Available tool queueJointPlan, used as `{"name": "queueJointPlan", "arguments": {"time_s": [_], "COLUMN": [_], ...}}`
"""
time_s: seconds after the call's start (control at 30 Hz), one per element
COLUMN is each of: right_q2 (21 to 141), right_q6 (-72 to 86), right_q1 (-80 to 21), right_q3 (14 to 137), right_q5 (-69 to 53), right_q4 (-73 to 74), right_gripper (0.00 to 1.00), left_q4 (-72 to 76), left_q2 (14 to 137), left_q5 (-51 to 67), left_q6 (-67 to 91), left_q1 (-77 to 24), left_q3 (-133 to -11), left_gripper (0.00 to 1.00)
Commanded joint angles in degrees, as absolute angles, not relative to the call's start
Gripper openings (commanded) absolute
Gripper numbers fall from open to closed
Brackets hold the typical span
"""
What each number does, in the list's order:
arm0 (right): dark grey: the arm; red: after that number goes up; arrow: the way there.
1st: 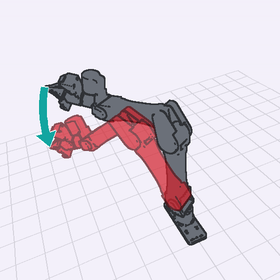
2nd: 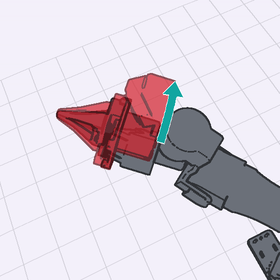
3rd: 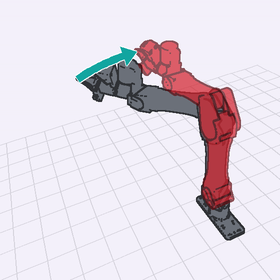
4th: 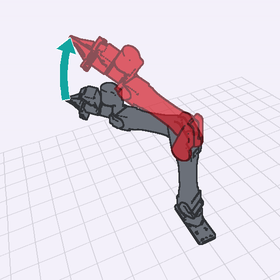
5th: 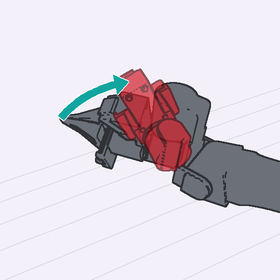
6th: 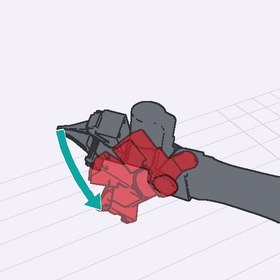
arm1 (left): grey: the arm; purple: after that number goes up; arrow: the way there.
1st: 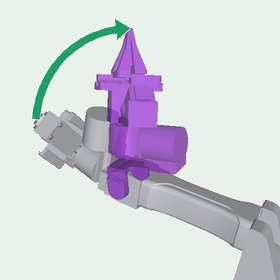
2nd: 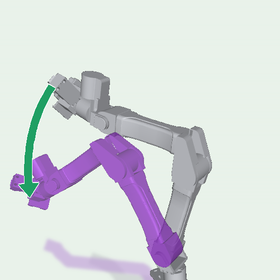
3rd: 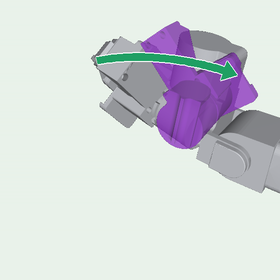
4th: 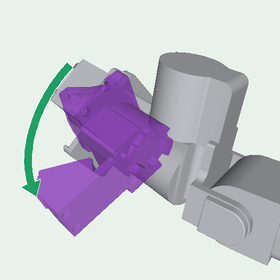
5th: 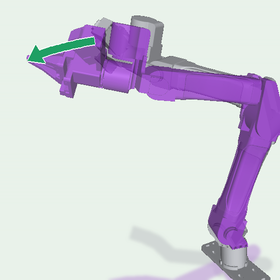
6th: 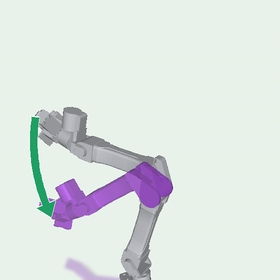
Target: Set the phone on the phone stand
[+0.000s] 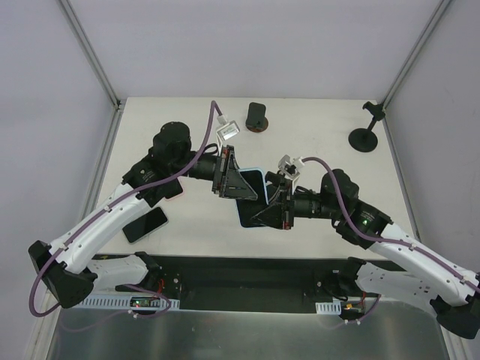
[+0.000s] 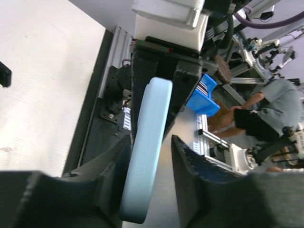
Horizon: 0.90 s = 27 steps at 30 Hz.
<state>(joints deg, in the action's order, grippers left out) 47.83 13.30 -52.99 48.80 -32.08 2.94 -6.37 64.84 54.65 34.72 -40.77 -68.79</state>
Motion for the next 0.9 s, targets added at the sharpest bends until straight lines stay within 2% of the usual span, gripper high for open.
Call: {"name": "queueJointPlan", "arguments": {"time_s": [0.0, 0.03, 0.07, 0.17, 0.23, 0.3, 0.33, 0.37, 0.4, 0.43, 0.47, 0.5, 0.53, 0.6, 0.63, 0.73, 0.87], "right_q2": [47.0, 47.1, 47.3, 48.0, 48.1, 48.4, 48.5, 48.7, 48.7, 48.7, 48.4, 48.1, 47.7, 47.1, 47.1, 49.6, 55.0], "right_q6": [10.5, 10.4, 10.3, 9.9, 9.7, 9.2, 8.7, 7.7, 5.6, 4.7, 4.4, 4.5, 5.8, 8.2, 10.6, 15.0, 17.7], "right_q1": [-52.8, -52.8, -52.7, -52.7, -52.8, -52.8, -52.8, -52.8, -52.8, -52.8, -52.8, -52.8, -52.7, -52.7, -52.7, -52.7, -52.6], "right_q3": [48.1, 48.2, 48.3, 48.7, 49.0, 49.7, 50.4, 51.1, 51.9, 53.9, 54.6, 55.1, 55.5, 55.9, 56.1, 58.1, 60.6], "right_q5": [-32.4, -32.9, -33.0, -33.0, -32.8, -32.5, -30.8, -29.0, -26.4, -18.8, -13.7, -8.5, 2.1, 10.9, 17.8, 26.7, 28.9], "right_q4": [0.8, 1.3, 1.4, 1.9, 1.9, 2.1, 4.0, 5.8, 11.3, 14.6, 17.7, 23.4, 25.6, 31.1, 32.9, 39.5, 40.4], "right_gripper": [0.01, 0.01, 0.01, 0.01, 0.01, 0.01, 0.04, 0.32, 0.51, 0.64, 0.79, 0.85, 0.89, 1.00, 0.97, 0.97, 0.97], "left_q4": [-4.0, -4.4, -4.9, -5.2, -6.1, -6.9, -8.4, -10.5, -12.8, -18.2, -20.5, -22.4, -25.3, -26.5, -26.5, -26.8, -27.0], "left_q2": [65.4, 65.5, 65.7, 66.5, 66.4, 65.2, 64.7, 64.1, 62.8, 62.1, 61.4, 60.1, 59.5, 57.1, 56.3, 54.7, 55.2], "left_q5": [57.9, 58.4, 58.4, 59.8, 59.9, 58.5, 56.9, 52.1, 47.4, 42.9, 32.2, 27.4, 23.1, 12.3, 9.7, 7.2, 7.0], "left_q6": [36.1, 35.9, 35.4, 34.5, 33.3, 31.5, 30.6, 28.0, 26.1, 24.3, 21.3, 20.1, 19.1, 17.2, 17.1, 16.7, 16.2], "left_q1": [-40.5, -40.5, -40.5, -40.6, -40.6, -40.6, -40.6, -40.6, -40.6, -40.6, -40.6, -40.6, -40.6, -40.7, -40.6, -40.6, -40.5], "left_q3": [-71.5, -71.8, -72.3, -73.1, -73.3, -73.2, -73.3, -73.6, -74.3, -75.7, -76.5, -77.2, -77.5, -76.6, -75.1, -72.9, -72.0], "left_gripper": [0.40, 0.39, 0.31, 0.17, 0.01, 0.00, 0.00, 0.00, 0.00, 0.00, 0.00, 0.00, 0.00, 0.00, 0.00, 0.00, 0.00]}}
